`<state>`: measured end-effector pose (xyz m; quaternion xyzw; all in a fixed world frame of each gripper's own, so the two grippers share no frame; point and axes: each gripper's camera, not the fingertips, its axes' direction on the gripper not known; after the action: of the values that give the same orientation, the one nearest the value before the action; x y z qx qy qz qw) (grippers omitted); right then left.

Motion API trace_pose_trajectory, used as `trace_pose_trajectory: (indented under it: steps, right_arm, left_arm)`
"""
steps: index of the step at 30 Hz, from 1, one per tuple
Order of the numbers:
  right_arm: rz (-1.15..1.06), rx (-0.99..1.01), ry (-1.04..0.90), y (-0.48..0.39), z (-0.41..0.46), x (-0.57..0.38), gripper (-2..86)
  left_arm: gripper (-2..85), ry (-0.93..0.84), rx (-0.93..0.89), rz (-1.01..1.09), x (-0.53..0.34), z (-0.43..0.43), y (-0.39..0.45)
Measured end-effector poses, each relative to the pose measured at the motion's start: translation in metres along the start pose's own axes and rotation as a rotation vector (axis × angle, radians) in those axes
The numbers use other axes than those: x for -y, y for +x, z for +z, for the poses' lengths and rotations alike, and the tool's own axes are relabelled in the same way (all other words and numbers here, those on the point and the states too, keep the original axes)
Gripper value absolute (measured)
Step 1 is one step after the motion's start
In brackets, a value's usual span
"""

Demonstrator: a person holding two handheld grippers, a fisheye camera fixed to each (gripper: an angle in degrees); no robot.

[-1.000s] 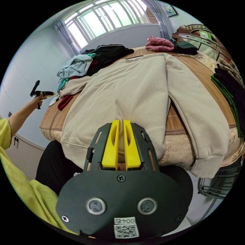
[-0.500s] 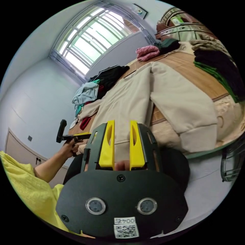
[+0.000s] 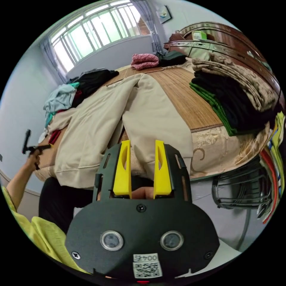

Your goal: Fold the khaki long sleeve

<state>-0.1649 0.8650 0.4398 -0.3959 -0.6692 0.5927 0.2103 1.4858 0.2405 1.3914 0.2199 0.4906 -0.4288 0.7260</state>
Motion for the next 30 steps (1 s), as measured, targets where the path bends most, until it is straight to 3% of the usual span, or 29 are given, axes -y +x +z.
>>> trace_pose_trajectory:
  steps: [3, 5, 7, 9, 11, 16, 19, 21, 24, 26, 30]
  right_arm:
    - [-0.062, -0.115, -0.093, -0.011, 0.021, 0.014, 8.3]
    - [-0.078, -0.187, -0.101, -0.008, 0.024, 0.021, 4.8]
    - [-0.059, -0.278, -0.097, 0.004, 0.020, 0.031, 1.8]
    - [0.003, -0.376, -0.113, 0.033, 0.015, 0.048, 0.2]
    - [0.064, -0.332, -0.125, 0.060, 0.008, 0.059, 0.3]
    - [0.158, -0.106, -0.034, 0.078, -0.046, 0.065, 4.1]
    - [0.183, 0.136, -0.006, 0.066, -0.070, 0.050, 5.6]
    - [0.222, 0.351, -0.014, 0.059, -0.072, 0.038, 7.6]
    - [0.280, 0.540, -0.055, 0.051, -0.061, 0.035, 9.3]
    - [0.333, 0.640, -0.078, 0.047, -0.050, 0.038, 9.7]
    - [0.434, 0.740, -0.134, 0.032, -0.027, 0.048, 10.6]
  left_arm:
    - [8.0, 0.232, -0.286, 0.079, -0.013, -0.065, 0.018]
    - [11.9, 0.322, -0.473, 0.283, -0.028, -0.100, 0.091]
    - [15.6, 0.321, -0.533, 0.438, -0.040, -0.113, 0.162]
    - [22.9, 0.274, -0.550, 0.559, -0.049, -0.115, 0.237]
    - [27.2, 0.179, -0.489, 0.722, -0.057, -0.106, 0.333]
    - [25.9, 0.082, -0.242, 0.867, -0.064, -0.068, 0.442]
    - [18.9, 0.104, -0.146, 0.831, -0.056, -0.047, 0.435]
    - [14.8, 0.117, -0.224, 0.801, -0.051, -0.046, 0.412]
    - [9.0, 0.135, -0.553, 0.635, -0.030, -0.036, 0.333]
    - [7.1, 0.066, -0.888, 0.440, -0.006, 0.005, 0.260]
    - [6.1, 0.016, -1.180, 0.227, 0.002, 0.066, 0.185]
